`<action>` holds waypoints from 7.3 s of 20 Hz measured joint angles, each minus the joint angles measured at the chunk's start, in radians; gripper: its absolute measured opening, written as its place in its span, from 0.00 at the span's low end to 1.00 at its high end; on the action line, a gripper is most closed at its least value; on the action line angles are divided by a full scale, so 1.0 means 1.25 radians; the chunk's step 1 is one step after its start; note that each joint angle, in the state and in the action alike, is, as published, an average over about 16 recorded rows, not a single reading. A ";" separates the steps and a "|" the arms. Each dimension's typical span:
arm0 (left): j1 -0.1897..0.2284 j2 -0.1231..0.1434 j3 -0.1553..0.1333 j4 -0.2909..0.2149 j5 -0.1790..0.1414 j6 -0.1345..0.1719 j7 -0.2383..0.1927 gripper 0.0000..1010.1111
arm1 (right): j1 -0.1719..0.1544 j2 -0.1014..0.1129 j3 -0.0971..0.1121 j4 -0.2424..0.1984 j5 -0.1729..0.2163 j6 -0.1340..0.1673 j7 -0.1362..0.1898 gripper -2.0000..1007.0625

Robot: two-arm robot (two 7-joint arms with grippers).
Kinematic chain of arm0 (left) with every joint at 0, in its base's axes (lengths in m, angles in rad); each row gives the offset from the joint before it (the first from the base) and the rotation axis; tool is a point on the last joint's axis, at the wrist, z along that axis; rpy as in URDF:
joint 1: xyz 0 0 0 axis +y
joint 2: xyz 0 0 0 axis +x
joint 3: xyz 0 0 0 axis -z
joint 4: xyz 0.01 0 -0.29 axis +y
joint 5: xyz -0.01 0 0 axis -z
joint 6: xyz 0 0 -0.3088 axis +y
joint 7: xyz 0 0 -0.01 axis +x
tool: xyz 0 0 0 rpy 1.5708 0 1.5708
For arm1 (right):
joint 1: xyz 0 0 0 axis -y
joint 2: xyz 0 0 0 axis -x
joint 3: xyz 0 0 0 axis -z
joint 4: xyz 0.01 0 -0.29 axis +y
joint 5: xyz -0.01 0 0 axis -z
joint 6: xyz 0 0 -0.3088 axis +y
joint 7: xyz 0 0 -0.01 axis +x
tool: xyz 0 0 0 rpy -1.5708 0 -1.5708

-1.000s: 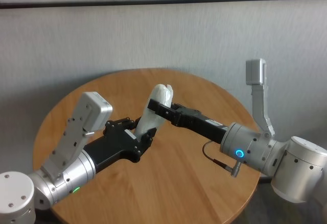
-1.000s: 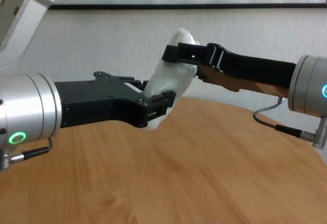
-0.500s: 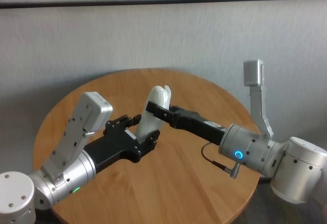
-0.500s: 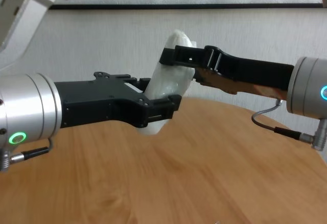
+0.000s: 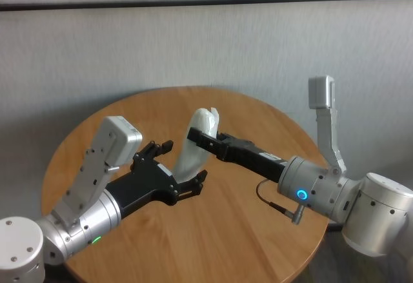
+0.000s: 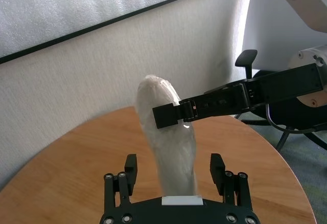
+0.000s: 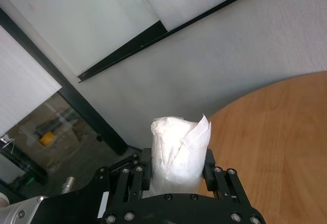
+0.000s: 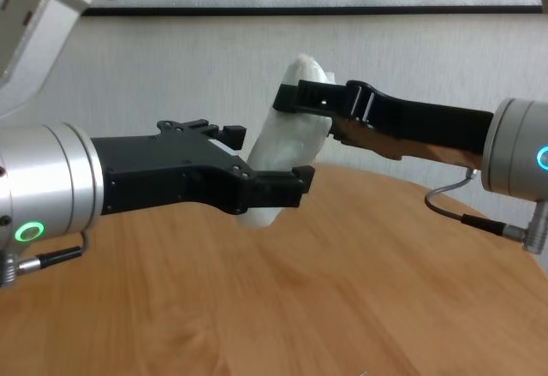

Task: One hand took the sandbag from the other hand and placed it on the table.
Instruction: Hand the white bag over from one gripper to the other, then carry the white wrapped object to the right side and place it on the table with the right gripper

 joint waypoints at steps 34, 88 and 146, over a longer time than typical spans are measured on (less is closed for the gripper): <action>0.009 -0.004 -0.007 -0.002 -0.002 -0.030 0.014 0.99 | 0.001 -0.012 0.011 0.021 -0.030 -0.012 -0.001 0.57; 0.066 -0.055 -0.082 -0.027 0.032 -0.004 0.139 0.99 | 0.003 0.017 0.099 0.094 -0.205 0.013 -0.049 0.57; 0.066 -0.054 -0.082 -0.027 0.032 -0.005 0.139 0.99 | 0.034 -0.005 0.167 0.219 -0.296 0.146 -0.059 0.57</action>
